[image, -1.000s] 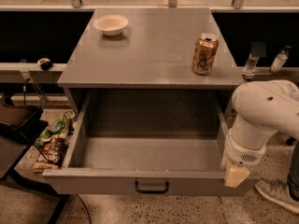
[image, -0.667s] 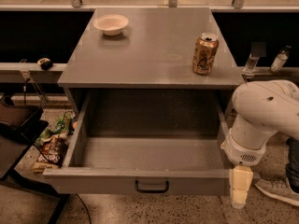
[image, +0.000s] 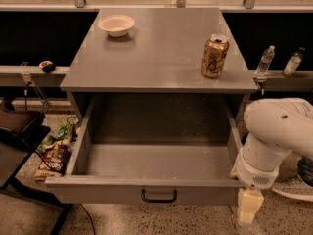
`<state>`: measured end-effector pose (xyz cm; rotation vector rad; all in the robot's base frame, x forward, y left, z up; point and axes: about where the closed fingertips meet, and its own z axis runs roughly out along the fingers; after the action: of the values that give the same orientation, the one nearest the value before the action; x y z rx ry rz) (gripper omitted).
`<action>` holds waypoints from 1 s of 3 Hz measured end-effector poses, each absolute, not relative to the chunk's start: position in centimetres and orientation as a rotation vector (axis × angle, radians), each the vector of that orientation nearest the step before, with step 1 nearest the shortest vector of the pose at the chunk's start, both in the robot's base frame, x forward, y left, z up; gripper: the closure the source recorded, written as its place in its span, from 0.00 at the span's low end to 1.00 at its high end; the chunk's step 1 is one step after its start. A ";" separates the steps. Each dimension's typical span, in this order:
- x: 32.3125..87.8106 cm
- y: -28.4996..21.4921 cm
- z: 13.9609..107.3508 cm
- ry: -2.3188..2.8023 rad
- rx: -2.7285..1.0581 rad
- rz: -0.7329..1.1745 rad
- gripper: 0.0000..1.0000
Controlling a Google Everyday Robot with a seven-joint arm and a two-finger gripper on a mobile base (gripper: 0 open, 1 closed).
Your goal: Open top drawer
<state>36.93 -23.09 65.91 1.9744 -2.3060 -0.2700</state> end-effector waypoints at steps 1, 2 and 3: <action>34.1 -23.1 65.9 -2.319 1.948 -0.306 0.50; 32.0 -23.4 66.4 -2.336 1.912 -0.292 0.73; 32.0 -23.4 66.4 -2.336 1.912 -0.292 0.63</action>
Offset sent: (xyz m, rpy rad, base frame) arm -0.2592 -0.0280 0.0686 -0.1436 0.0616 -0.2697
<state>31.95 -23.37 66.43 1.9116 -2.3360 -0.2925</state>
